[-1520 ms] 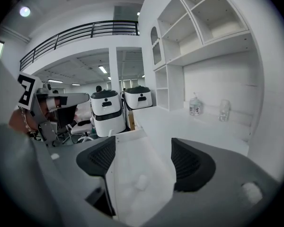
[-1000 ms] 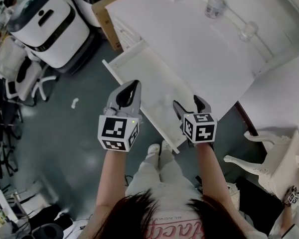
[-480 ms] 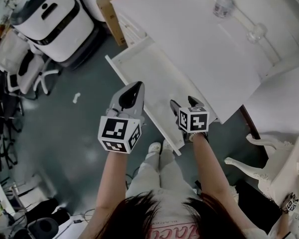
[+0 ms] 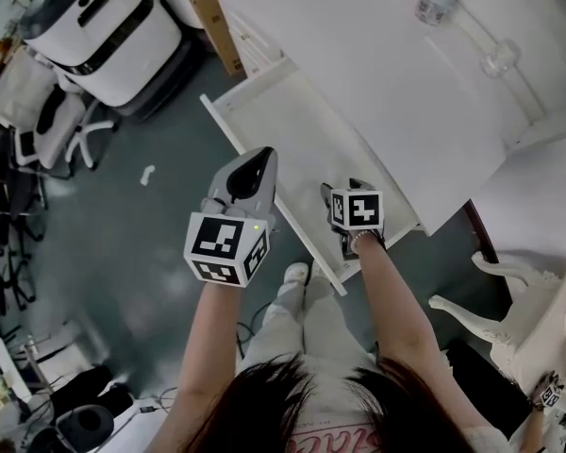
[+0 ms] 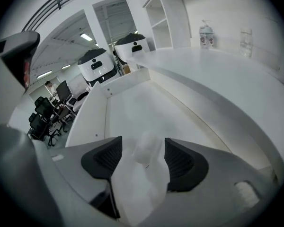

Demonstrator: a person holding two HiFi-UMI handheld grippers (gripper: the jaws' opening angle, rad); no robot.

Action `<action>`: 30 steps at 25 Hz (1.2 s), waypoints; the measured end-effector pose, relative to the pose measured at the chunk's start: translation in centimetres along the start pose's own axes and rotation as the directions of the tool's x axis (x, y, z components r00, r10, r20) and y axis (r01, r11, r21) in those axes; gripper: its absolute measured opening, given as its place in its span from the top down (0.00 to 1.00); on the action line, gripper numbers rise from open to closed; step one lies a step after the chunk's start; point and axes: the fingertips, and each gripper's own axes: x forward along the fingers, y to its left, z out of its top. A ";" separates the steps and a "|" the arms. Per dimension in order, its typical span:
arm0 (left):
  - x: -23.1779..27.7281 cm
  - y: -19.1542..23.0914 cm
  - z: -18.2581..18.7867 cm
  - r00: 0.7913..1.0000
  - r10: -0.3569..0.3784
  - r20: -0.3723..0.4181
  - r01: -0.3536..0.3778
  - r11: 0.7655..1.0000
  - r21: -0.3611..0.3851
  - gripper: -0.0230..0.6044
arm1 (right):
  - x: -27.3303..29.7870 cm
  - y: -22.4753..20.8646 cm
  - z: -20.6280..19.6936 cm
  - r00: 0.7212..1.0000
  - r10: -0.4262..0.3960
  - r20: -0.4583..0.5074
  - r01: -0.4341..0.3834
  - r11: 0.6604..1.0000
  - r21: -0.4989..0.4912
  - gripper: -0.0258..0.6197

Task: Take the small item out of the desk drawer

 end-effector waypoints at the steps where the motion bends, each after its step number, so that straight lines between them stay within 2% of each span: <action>1: 0.1 0.0 0.0 1.000 0.000 -0.001 0.000 1.000 0.002 0.94 | 0.5 -0.1 -0.1 1.000 -0.004 -0.013 0.004 1.000 0.003 0.54; 12: 1.0 1.2 -0.4 0.999 0.027 -0.020 -0.027 1.000 0.010 0.94 | 5.0 -1.0 -1.9 0.991 -0.030 -0.134 0.030 1.000 -0.005 0.56; 15: 1.1 1.4 -0.5 0.999 0.034 -0.027 -0.033 0.999 0.013 0.94 | 5.8 -0.5 -1.9 0.987 -0.035 -0.156 0.033 0.999 -0.016 0.54; 18: 1.0 1.5 -0.6 0.999 0.034 -0.033 -0.033 0.999 0.018 0.94 | 6.3 -0.4 -1.8 0.983 -0.071 -0.168 0.065 0.997 -0.042 0.54; 19: 1.0 1.5 -0.7 0.999 0.034 -0.035 -0.033 0.999 0.020 0.94 | 6.4 -0.5 -1.6 0.982 -0.089 -0.164 0.081 0.995 -0.057 0.56; 21: 0.9 1.6 -0.7 0.999 0.036 -0.038 -0.035 0.999 0.019 0.94 | 6.5 -0.6 -1.2 0.982 -0.114 -0.150 0.102 0.991 -0.089 0.67; 30: 0.7 1.2 -0.8 0.999 0.034 -0.041 -0.034 0.999 0.015 0.94 | 6.1 -1.1 -1.6 0.979 -0.093 -0.179 0.076 0.992 -0.102 0.70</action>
